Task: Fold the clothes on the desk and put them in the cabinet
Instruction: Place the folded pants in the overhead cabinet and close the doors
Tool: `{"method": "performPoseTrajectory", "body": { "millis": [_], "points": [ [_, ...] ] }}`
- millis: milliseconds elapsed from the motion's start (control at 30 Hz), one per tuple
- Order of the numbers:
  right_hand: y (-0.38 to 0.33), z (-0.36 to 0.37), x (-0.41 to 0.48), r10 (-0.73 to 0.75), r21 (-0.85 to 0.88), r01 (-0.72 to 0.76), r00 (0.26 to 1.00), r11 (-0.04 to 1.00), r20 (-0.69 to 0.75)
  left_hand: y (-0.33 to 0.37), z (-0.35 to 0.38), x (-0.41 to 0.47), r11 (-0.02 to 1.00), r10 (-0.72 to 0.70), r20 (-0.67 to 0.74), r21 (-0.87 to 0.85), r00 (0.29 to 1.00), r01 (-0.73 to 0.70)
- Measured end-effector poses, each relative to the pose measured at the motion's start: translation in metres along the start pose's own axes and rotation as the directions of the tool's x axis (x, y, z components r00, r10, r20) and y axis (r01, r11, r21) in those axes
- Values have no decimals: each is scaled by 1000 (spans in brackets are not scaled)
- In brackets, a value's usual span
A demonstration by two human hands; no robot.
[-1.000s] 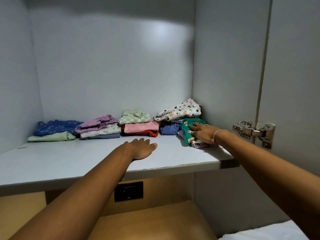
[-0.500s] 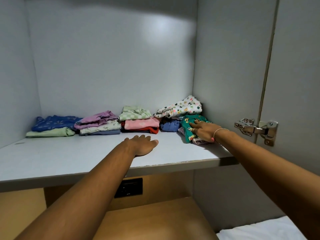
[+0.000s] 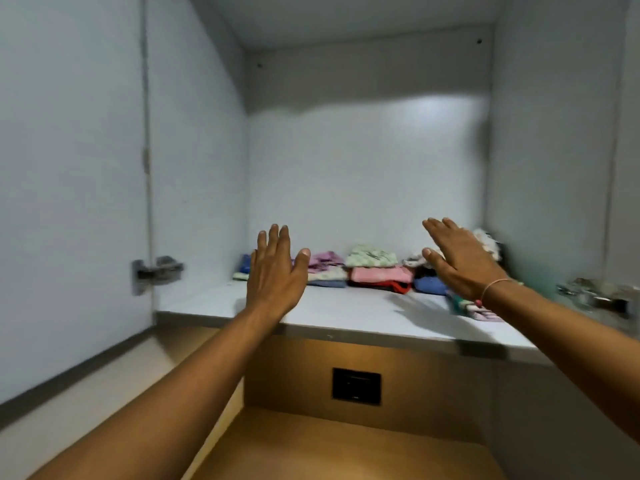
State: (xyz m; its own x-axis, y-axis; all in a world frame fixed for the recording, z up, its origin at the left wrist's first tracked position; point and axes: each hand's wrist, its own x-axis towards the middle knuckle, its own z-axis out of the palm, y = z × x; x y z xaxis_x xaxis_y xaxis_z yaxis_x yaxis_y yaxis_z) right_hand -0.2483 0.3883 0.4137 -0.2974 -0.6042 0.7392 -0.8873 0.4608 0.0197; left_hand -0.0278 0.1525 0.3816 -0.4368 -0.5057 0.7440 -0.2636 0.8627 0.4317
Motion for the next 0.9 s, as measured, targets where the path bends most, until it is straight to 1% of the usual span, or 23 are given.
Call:
{"method": "performPoseTrajectory", "body": {
  "millis": [67, 133, 267, 367, 500, 567, 667, 767, 833, 900],
  "points": [
    [-39, -8, 13, -142, -13, 142, 989, 990, -29, -6, -54, -23, 999, -26, -108, 25, 994, 29],
    [-85, -14, 28, -268, -21, 267, 962, 963, -50, -11, -104, -49, 997, -54, -209, 39, 976, 64],
    [-202, -33, 49, -507, -43, 505, 856, 862, -107, -15, -202, -108, 989, -38, -385, 117, 922, 90],
    [-278, -51, 55, -619, -36, 621, 771, 783, -150, -15, -258, -140, 981, -13, -491, 164, 871, 108],
    [-365, -85, 62, -718, -52, 727, 661, 685, -217, -25, -319, -166, 943, 31, -602, 281, 798, 176],
    [-403, -105, 68, -752, -70, 763, 610, 642, -248, -33, -343, -171, 923, 17, -621, 310, 784, 226],
    [-452, -133, 80, -797, -115, 807, 531, 580, -288, -45, -368, -170, 858, -7, -611, 404, 792, 319],
    [-491, -156, 92, -828, -186, 824, 466, 535, -312, -58, -382, -167, 763, 14, -561, 541, 828, 354],
    [-509, -166, 98, -851, -244, 827, 435, 507, -293, -68, -388, -164, 706, 13, -533, 604, 846, 370],
    [-522, -170, 105, -873, -315, 819, 411, 481, -263, -77, -390, -161, 672, 15, -507, 644, 862, 367]
  ]
}}
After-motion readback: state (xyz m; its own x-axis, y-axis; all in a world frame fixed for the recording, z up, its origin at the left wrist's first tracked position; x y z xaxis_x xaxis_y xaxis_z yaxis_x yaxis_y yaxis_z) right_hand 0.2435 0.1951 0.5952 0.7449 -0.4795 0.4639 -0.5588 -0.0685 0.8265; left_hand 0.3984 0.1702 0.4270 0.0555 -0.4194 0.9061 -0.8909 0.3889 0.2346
